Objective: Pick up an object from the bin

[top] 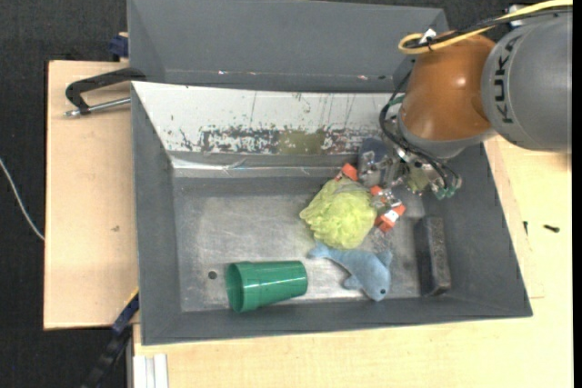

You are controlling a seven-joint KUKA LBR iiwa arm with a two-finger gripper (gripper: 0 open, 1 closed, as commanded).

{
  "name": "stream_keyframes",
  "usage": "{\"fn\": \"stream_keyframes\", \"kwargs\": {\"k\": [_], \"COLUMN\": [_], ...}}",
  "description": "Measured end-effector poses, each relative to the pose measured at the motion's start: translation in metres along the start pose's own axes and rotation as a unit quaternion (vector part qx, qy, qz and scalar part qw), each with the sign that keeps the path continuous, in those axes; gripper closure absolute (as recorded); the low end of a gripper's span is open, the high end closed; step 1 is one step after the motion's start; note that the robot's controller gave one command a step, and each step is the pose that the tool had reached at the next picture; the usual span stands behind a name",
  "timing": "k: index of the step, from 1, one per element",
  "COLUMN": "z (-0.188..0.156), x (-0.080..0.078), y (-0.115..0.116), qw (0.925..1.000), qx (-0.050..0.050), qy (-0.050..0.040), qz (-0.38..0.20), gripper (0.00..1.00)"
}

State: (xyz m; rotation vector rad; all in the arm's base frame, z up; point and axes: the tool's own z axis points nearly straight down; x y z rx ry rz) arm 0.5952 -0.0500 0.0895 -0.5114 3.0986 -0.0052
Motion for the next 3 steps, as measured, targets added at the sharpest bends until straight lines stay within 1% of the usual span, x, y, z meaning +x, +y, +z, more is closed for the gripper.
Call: {"fn": "stream_keyframes", "kwargs": {"k": [1,2,3], "z": [0.000,-0.002,-0.136], "x": [0.000,0.005,-0.015], "y": [0.000,-0.001,0.022], "qw": [1.0000,1.0000,0.9978], "qx": [0.000,0.000,-0.001], "qy": [-0.0001,-0.0046,-0.0027], "qz": [0.000,0.000,-0.066], "gripper": [1.00,1.00,1.00]}}
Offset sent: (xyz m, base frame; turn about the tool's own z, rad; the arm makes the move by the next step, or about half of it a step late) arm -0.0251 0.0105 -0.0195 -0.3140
